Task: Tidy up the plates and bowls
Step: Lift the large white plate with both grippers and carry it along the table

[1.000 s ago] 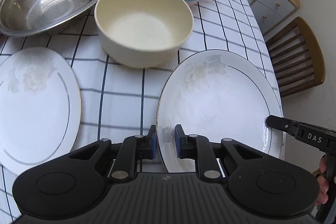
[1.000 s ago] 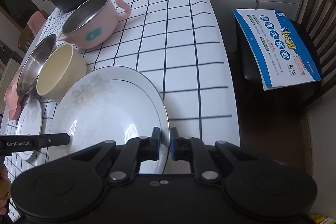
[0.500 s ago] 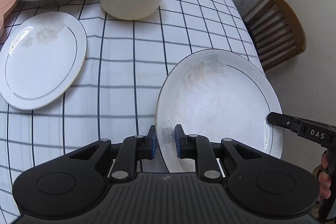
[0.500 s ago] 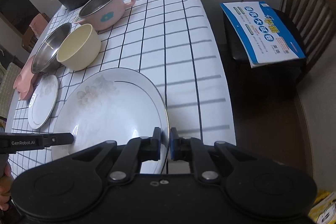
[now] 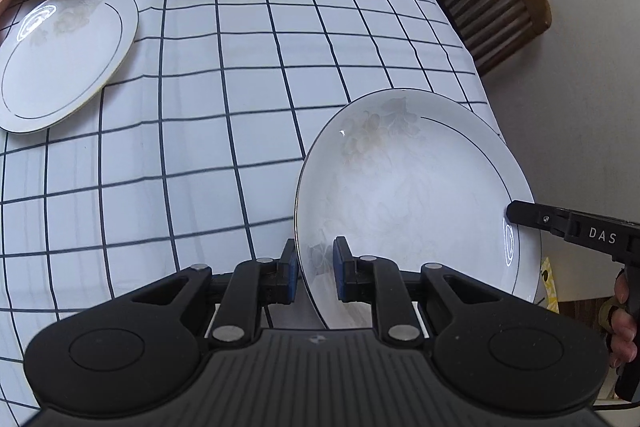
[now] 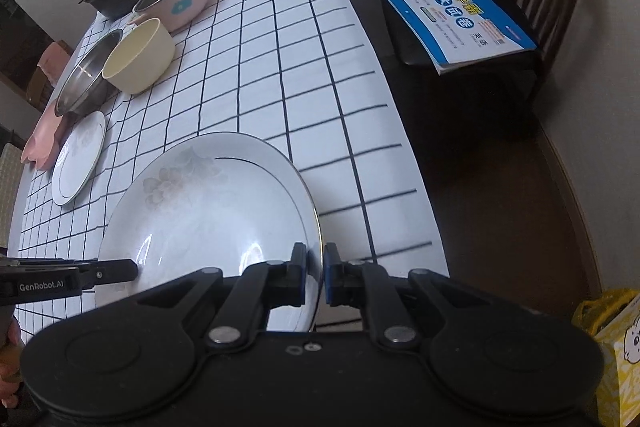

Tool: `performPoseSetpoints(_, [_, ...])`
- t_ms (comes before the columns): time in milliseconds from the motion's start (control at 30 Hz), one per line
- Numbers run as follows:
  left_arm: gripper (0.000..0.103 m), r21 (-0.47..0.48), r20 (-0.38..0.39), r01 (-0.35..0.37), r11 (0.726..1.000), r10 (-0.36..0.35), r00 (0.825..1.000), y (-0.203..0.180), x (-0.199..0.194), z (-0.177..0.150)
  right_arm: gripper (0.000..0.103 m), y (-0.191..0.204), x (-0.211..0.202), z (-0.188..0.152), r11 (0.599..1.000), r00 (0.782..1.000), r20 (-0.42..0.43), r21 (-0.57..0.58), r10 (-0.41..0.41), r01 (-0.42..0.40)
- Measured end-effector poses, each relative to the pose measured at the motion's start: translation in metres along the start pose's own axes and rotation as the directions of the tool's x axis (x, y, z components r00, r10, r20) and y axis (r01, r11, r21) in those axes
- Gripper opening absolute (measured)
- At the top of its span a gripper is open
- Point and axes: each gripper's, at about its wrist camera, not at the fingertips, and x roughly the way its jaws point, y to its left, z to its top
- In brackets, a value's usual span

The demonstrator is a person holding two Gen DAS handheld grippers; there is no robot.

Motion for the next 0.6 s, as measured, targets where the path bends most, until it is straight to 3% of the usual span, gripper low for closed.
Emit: performPoseSetpoints(600, [0.017, 0.03, -0.011, -0.003, 1.0, 0.003, 1.0, -0.003, 0.007, -0.005, 0.011, -0.004, 0.004, -0.015, 1.0, 1.0, -0.004, 0.026, -0.013, 0.013])
